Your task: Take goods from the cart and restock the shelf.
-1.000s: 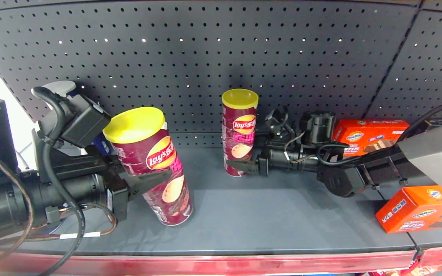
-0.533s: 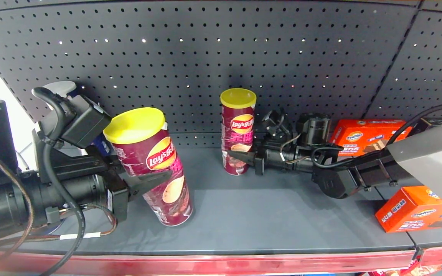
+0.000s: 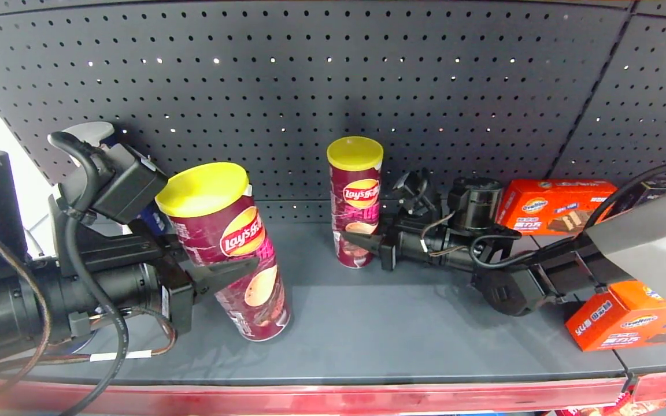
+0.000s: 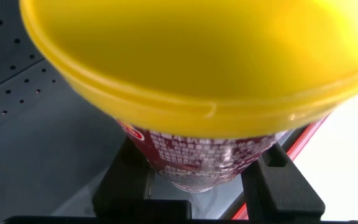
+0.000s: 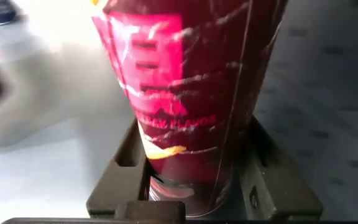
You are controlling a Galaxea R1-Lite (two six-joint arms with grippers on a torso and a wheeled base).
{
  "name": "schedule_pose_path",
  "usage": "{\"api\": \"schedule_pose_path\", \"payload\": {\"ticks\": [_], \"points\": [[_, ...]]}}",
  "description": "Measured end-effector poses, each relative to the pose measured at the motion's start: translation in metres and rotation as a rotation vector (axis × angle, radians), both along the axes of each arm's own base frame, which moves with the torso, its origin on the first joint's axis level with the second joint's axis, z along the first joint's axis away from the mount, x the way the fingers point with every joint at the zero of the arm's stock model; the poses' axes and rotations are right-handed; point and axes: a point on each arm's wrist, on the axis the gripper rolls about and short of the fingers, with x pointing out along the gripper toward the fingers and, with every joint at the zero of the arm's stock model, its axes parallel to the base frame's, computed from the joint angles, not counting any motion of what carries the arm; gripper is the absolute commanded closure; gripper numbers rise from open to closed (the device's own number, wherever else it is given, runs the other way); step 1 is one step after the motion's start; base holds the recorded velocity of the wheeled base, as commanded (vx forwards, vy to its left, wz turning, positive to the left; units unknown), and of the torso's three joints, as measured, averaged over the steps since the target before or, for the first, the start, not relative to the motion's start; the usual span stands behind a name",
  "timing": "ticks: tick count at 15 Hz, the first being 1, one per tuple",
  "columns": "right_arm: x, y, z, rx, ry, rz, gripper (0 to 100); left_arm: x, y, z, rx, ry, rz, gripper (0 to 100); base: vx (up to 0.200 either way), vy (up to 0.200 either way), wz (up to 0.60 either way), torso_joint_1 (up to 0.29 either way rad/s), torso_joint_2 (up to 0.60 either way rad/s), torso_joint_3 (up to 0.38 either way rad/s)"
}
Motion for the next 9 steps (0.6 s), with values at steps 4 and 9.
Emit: {"api": "schedule_pose_path", "payload": {"ticks": [4,9], "points": [[-0.037,0.001,0.013,0.003,0.03,0.034,100,0.0,0.0,0.001,0.0,-0.002,0.001,100,0.0,0.0,0.0,0.0,0.0,0.0],[-0.083,-0.005,0.021,-0.006,0.059,0.04,100,0.001,0.0,0.002,-0.003,-0.007,0.004,100,0.0,0.0,0.0,0.0,0.0,0.0]]}}
